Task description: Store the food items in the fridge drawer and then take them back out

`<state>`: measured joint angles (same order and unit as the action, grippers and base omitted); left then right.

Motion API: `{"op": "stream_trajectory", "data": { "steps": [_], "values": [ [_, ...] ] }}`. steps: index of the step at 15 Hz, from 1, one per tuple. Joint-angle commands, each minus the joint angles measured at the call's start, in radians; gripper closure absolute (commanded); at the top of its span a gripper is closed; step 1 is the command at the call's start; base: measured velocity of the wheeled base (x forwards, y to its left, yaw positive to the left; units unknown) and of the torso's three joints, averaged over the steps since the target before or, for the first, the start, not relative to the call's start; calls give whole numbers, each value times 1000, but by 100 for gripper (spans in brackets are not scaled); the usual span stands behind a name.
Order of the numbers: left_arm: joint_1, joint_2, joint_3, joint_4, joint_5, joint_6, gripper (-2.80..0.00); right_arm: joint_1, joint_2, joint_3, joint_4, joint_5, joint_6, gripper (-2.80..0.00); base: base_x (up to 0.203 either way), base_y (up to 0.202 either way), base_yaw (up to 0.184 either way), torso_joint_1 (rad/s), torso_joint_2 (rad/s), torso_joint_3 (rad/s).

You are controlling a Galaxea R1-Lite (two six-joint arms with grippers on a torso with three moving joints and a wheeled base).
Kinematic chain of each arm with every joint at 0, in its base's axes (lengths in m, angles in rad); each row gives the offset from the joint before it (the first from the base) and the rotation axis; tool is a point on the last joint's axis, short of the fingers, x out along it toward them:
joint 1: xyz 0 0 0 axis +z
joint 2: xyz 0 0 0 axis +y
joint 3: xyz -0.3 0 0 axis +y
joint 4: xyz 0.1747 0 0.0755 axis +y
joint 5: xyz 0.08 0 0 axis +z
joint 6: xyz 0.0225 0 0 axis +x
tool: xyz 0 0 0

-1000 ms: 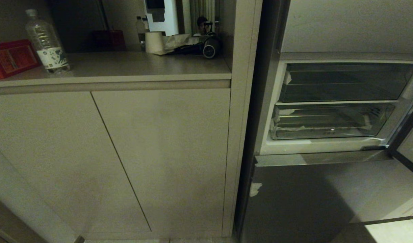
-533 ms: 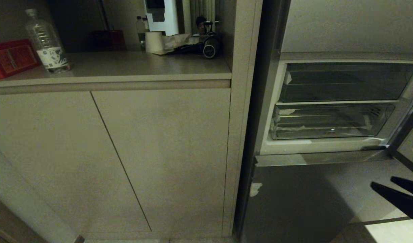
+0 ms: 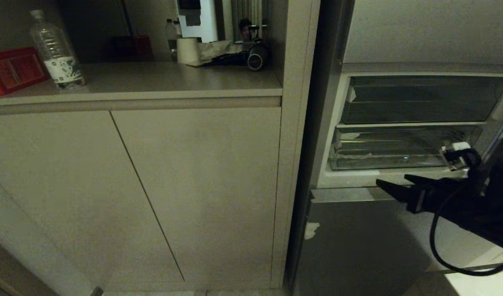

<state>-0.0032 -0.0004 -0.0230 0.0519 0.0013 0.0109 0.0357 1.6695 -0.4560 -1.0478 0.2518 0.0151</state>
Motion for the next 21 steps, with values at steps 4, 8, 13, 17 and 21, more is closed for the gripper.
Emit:
{"op": "stream_trajectory", "data": {
  "steps": [4,8,13,17,21],
  "values": [
    [0,0,0,0,0,0,0,61,282,-105,-266,-90,-23,-280,0,0,0,0,0,0],
    [0,0,1,0,0,0,0,97,401,-230,-291,-152,-21,-280,0,0,0,0,0,0],
    [0,0,0,0,0,0,0,108,475,-334,-325,-187,-17,-280,0,0,0,0,0,0],
    [0,0,0,0,0,0,0,112,496,-398,-324,-198,-17,-280,0,0,0,0,0,0],
    [0,0,0,0,0,0,0,112,530,-456,-321,-201,-17,-280,0,0,0,0,0,0]
  ]
}}
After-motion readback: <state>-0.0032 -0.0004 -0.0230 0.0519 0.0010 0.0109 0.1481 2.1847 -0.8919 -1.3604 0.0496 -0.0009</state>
